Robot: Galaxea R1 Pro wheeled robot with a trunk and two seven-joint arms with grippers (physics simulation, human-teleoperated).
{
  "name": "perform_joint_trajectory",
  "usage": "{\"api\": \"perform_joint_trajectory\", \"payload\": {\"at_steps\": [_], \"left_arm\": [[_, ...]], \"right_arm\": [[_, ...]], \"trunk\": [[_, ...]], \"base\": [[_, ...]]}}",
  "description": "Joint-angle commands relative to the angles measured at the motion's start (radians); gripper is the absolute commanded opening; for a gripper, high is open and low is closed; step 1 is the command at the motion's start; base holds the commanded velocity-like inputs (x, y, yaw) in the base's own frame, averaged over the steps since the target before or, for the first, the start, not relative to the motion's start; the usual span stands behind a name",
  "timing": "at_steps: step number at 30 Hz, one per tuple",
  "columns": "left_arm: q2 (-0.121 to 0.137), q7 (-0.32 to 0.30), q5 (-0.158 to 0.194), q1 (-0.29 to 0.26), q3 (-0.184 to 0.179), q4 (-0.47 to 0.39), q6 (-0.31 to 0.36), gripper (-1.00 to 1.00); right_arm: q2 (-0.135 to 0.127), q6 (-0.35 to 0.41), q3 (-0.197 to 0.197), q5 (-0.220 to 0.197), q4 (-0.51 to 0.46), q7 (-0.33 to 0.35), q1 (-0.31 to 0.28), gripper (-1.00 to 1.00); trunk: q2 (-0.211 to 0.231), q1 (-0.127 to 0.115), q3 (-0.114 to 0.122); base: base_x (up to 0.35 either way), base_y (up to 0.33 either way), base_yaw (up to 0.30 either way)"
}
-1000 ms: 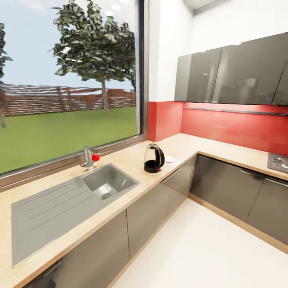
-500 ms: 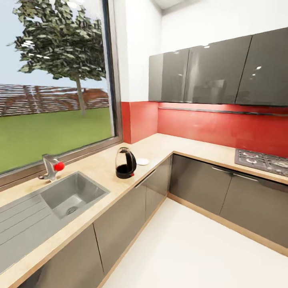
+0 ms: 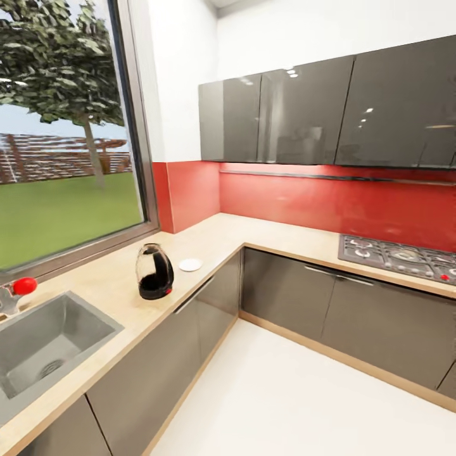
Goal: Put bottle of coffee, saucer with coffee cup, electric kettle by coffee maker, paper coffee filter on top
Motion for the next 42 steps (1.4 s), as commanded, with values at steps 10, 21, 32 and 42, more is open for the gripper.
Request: {"api": "perform_joint_trajectory", "payload": {"at_steps": [10, 21, 32, 42], "left_arm": [[-0.008, 0.002, -0.010, -0.001, 0.007, -0.006, -0.002, 1.00], [-0.010, 0.002, -0.012, -0.001, 0.007, -0.006, -0.002, 1.00], [-0.010, 0.002, -0.012, -0.001, 0.007, -0.001, -0.003, 1.00], [-0.010, 0.002, -0.012, 0.000, 0.007, 0.000, -0.003, 1.00]], "right_arm": [[0.003, -0.005, -0.006, -0.001, 0.001, 0.005, 0.000, 1.00], [0.004, -0.005, -0.006, -0.001, 0.001, 0.005, 0.000, 1.00], [0.004, -0.005, -0.006, -0.001, 0.003, 0.005, 0.000, 1.00], [0.004, -0.004, -0.006, -0.001, 0.002, 0.004, 0.000, 1.00]], "trunk": [[0.000, 0.001, 0.000], [0.000, 0.001, 0.000], [0.000, 0.001, 0.000], [0.000, 0.001, 0.000]], "base": [[0.274, -0.220, -0.002], [0.273, -0.225, 0.000], [0.240, -0.242, 0.000], [0.200, -0.267, 0.000]]}}
